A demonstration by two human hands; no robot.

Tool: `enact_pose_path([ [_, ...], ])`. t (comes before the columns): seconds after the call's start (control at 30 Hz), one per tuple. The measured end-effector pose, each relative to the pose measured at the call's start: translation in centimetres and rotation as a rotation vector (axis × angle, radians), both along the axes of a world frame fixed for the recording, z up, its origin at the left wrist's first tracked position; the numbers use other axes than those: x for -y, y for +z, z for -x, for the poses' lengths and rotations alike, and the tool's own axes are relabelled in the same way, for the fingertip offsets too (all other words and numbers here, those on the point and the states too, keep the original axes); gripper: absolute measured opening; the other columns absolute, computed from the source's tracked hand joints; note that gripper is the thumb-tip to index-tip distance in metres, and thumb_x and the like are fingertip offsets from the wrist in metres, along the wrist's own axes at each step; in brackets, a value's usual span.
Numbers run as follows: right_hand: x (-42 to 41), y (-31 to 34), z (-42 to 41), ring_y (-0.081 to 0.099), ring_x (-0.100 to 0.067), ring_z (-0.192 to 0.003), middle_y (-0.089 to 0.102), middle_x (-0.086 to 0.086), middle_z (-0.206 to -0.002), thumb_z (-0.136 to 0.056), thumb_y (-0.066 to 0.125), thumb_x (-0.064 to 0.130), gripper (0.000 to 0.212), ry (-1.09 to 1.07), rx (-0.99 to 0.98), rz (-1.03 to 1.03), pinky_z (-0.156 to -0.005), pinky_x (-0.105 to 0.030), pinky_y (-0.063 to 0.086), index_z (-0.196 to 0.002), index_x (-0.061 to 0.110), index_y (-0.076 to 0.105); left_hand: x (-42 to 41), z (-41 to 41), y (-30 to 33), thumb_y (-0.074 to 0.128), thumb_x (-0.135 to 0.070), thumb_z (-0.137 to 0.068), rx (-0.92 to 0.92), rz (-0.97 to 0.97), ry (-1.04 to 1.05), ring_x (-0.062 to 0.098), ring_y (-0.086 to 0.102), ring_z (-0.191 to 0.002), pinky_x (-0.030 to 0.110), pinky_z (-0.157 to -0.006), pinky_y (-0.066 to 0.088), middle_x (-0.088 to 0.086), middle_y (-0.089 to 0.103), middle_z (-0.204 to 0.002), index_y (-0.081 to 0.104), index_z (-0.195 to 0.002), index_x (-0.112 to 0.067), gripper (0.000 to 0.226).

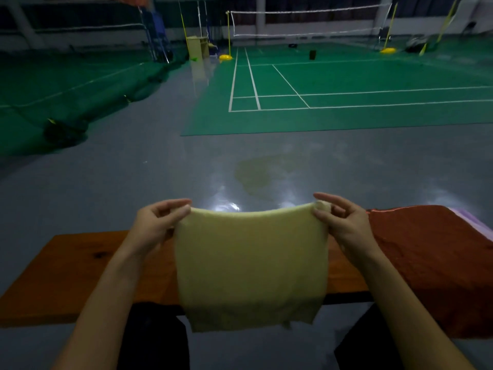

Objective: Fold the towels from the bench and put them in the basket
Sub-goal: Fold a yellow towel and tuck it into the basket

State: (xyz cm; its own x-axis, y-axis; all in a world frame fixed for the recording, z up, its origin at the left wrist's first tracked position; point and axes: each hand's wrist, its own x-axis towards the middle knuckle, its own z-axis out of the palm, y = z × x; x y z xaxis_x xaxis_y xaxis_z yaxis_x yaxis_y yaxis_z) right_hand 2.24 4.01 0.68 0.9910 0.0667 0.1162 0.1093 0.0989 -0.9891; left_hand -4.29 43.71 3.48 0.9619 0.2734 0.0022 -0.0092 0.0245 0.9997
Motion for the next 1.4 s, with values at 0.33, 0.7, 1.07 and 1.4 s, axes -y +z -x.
enact_pose_path([
  [0.33,-0.1,8.1,-2.5,0.067,-0.023,-0.108,0.069,-0.005,-0.121,-0.089,0.081,0.012,0.038,-0.103,0.241,0.072,-0.088,-0.036,0.063,-0.126,0.018,0.075,-1.1,-2.6,8.9,0.082,-0.002,-0.085,0.275,-0.393,0.044,0.018,0.070,-0.099,0.034,-0.087,0.062,0.007,0.075,-0.111,0.074,-0.122,-0.011,0.039],
  [0.7,0.1,11.3,-4.2,0.060,-0.019,-0.075,0.065,0.000,-0.085,-0.091,0.080,0.031,0.030,-0.461,0.567,0.757,-0.066,-0.032,0.052,-0.104,0.005,0.079,-0.2,-3.8,10.7,0.087,-0.027,-0.085,0.426,-0.723,0.388,0.023,0.067,-0.077,0.039,-0.072,0.060,0.004,0.074,-0.084,0.082,-0.101,-0.015,0.020],
  [1.07,1.5,12.1,-1.3,0.048,-0.035,-0.055,0.056,-0.019,-0.063,-0.101,0.046,0.061,0.074,-0.255,0.485,0.616,-0.056,-0.038,0.040,-0.072,-0.005,0.063,1.7,-0.5,11.8,0.071,-0.042,-0.097,0.442,-0.594,0.307,0.014,0.057,-0.067,0.033,-0.061,0.049,0.003,0.067,-0.075,0.074,-0.092,-0.011,0.031],
  [1.4,3.0,12.5,3.7,0.031,-0.014,-0.041,0.034,0.000,-0.046,-0.099,0.058,0.050,0.063,-0.194,0.406,0.508,-0.050,-0.029,0.030,-0.053,0.008,0.049,2.4,6.1,12.3,0.063,-0.051,-0.101,0.472,-0.553,0.366,0.036,0.048,-0.059,0.054,-0.055,0.047,0.038,0.057,-0.074,0.067,-0.080,0.007,0.062],
])
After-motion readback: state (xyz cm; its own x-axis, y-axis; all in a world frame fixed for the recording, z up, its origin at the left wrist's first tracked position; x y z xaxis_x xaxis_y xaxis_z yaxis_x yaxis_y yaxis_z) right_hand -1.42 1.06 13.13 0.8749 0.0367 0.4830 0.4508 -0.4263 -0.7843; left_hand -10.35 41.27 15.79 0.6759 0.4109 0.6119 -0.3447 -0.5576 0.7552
